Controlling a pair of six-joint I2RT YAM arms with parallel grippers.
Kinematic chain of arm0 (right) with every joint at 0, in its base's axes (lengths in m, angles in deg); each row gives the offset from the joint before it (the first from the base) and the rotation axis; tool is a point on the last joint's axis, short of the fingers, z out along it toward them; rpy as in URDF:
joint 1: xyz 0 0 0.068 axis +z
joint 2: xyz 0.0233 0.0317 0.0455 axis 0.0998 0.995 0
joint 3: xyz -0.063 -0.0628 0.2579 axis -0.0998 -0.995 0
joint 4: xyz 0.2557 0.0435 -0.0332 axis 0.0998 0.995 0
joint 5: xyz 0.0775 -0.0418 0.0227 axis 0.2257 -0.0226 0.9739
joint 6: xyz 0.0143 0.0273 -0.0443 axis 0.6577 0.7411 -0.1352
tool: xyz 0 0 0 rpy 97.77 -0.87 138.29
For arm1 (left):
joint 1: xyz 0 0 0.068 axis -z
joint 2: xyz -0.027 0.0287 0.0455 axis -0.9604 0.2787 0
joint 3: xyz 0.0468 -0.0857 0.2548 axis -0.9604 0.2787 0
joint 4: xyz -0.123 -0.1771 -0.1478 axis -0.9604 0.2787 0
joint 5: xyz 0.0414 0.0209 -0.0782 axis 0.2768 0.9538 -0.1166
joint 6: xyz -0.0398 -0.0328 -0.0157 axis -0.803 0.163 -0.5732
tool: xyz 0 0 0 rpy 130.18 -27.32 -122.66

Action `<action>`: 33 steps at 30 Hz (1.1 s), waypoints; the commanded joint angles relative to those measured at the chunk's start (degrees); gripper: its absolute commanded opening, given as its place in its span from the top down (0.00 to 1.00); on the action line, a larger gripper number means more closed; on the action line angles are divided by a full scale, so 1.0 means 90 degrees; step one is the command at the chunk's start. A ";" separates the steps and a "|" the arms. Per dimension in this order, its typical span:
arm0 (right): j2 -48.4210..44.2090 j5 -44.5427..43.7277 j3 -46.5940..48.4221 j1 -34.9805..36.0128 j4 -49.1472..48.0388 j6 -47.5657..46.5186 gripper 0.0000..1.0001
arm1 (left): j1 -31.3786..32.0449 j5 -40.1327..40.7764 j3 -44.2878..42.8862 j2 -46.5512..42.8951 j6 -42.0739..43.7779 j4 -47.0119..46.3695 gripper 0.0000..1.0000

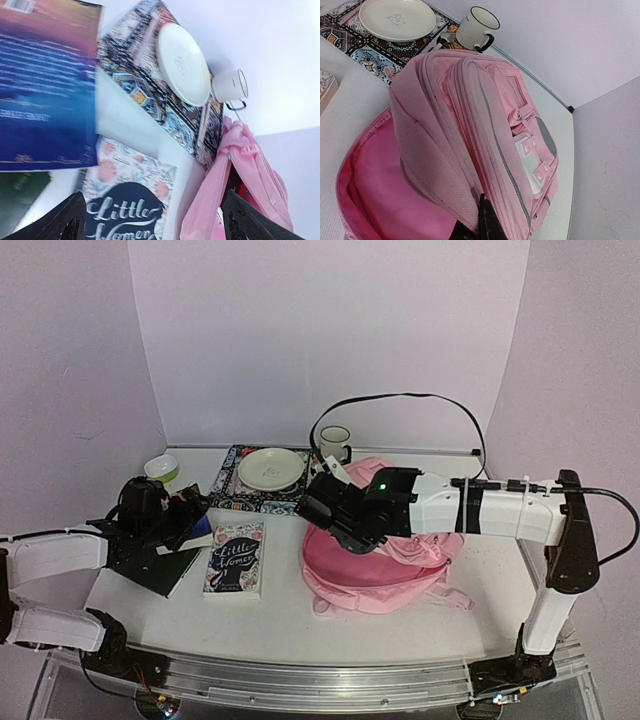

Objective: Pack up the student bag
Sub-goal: Pick up the book at the corner of the board.

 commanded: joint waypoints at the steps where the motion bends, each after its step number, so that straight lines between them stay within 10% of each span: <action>1: -0.0298 -0.0330 -0.0001 -0.0088 0.0078 0.0089 1.00 | -0.0889 -0.0620 0.0330 -0.0416 0.0066 0.0514 0.03; 15: -0.0337 -0.0293 -0.0096 -0.0117 0.0032 0.0026 1.00 | -0.3485 -0.1579 0.0820 -0.0956 0.0533 0.1586 0.06; 33: -0.0586 -0.0300 -0.0307 -0.0126 -0.0183 -0.0059 1.00 | -0.3633 -0.2773 0.1317 0.0771 -0.0393 -0.0531 0.31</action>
